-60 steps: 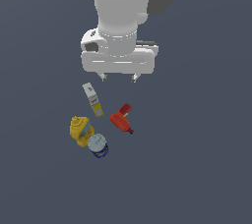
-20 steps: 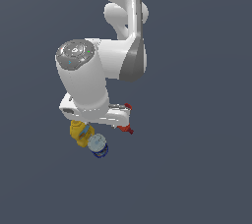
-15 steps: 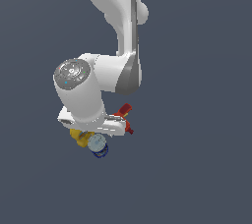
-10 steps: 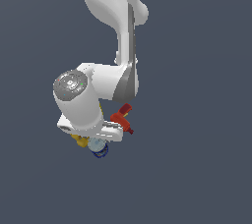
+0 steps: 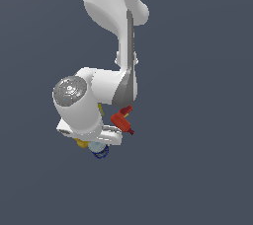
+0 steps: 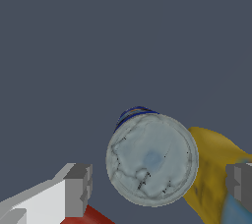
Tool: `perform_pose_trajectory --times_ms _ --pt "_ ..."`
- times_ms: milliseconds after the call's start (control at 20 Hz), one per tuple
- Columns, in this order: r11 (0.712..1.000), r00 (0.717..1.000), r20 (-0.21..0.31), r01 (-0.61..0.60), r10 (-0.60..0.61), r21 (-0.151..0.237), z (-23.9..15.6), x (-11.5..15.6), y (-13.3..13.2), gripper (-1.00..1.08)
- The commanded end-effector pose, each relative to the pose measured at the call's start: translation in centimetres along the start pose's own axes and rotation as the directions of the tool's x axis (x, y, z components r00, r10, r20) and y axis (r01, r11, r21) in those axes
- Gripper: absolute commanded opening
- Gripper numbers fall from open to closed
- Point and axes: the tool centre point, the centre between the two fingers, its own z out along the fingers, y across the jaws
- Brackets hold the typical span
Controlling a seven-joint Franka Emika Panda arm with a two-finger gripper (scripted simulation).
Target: Pick up a designated object from a clutter of objects.
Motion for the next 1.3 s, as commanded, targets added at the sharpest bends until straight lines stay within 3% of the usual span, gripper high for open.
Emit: perform_pose_trajectory --times_ms 0,400,700,750,1200,1250 --pt "1.000 1.000 0.002 0.000 0.000 0.000 0.6 -0.1 0.0 1.00" --pt "1.000 1.000 0.004 -0.001 0.001 0.000 4.6 -0.2 0.0 1.00" --pt "1.000 1.000 0.005 -0.001 0.001 0.000 5.2 -0.1 0.0 1.00" --pt "1.000 1.000 0.005 -0.001 0.001 0.000 5.2 -0.1 0.0 -1.00" --pt "1.000 1.000 0.005 -0.001 0.001 0.000 5.2 -0.1 0.0 -1.00" --pt "1.000 0.999 -0.049 0.004 -0.004 0.001 2.3 1.6 -0.1 -1.00"
